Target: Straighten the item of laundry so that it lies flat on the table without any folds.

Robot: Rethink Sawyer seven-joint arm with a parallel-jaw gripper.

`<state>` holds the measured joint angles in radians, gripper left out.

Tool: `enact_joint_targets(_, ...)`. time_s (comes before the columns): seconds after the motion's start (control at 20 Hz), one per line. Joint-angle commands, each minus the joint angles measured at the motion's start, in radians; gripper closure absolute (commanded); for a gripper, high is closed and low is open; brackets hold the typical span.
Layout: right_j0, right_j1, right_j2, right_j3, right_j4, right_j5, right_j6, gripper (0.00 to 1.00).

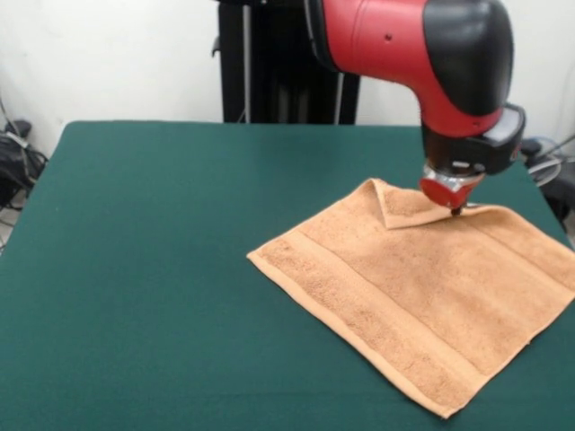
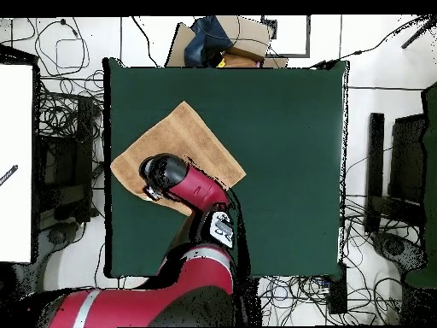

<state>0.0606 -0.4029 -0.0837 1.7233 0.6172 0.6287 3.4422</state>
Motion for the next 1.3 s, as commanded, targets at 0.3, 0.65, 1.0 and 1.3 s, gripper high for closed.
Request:
enact_joint_targets(0.3, -0.003, 0.074, 0.152, 0.081, 0.057, -0.189, 0.049, 1.00)
enact_joint_targets(0.65, -0.038, 0.109, 0.163, 0.079, 0.037, -0.228, 0.033, 1.00)
enact_joint_targets(1.0, -0.071, 0.090, 0.185, 0.114, 0.017, -0.239, 0.014, 1.00)
enact_joint_targets(1.3, -0.087, 0.035, 0.191, 0.128, 0.015, -0.170, 0.015, 1.00)
